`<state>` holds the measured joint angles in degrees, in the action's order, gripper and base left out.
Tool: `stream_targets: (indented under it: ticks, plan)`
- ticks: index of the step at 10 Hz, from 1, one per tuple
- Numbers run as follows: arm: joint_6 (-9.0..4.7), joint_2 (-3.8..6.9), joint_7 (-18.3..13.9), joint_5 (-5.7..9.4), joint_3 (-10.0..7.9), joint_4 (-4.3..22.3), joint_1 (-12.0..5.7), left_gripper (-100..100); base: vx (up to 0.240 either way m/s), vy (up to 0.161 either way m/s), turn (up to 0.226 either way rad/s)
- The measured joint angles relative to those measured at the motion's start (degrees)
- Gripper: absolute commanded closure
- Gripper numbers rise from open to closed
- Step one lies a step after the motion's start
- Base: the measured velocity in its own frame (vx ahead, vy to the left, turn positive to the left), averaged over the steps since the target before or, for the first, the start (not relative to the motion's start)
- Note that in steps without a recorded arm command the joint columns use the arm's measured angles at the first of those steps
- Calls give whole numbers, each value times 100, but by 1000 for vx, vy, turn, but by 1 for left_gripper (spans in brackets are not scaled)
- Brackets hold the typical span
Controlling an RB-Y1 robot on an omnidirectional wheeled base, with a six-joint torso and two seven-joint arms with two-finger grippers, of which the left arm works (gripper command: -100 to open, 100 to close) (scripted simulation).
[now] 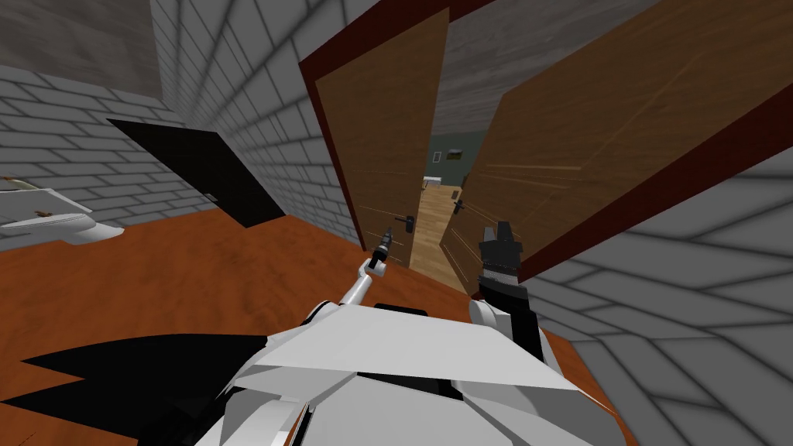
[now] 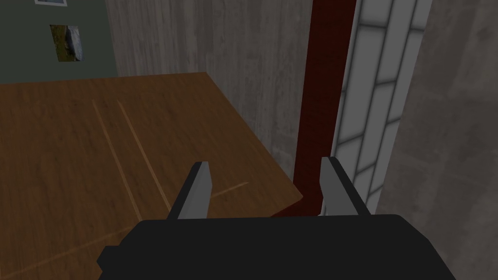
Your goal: Push the door open
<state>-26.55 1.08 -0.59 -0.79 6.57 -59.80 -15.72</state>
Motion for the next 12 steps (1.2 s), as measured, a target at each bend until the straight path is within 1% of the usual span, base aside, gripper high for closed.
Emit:
stream_targets:
  ticks: [1, 3, 4, 5, 7, 9, 10, 12]
  plan:
    - [-13, -17, -27, 8, 1, 240, -144, -100, 93, 39, -29]
    - [56, -39, -103, 13, 36, 529, -313, -100, 79, 32, -16]
    - [59, -52, -118, 15, 38, 637, -370, -100, 50, 18, -10]
    - [43, -85, -121, 15, 38, 787, -444, -100, 65, 13, -27]
    - [64, -124, -171, 21, 55, 1091, -627, -100, 79, 26, -20]
    - [95, -184, -206, 23, 68, 1353, -784, -100, 76, 25, -19]
    - [71, -193, -238, 31, 72, 1559, -902, -100, 93, 27, -21]
    - [61, -274, -270, 33, 83, 1869, -1062, -100, 79, 31, -18]
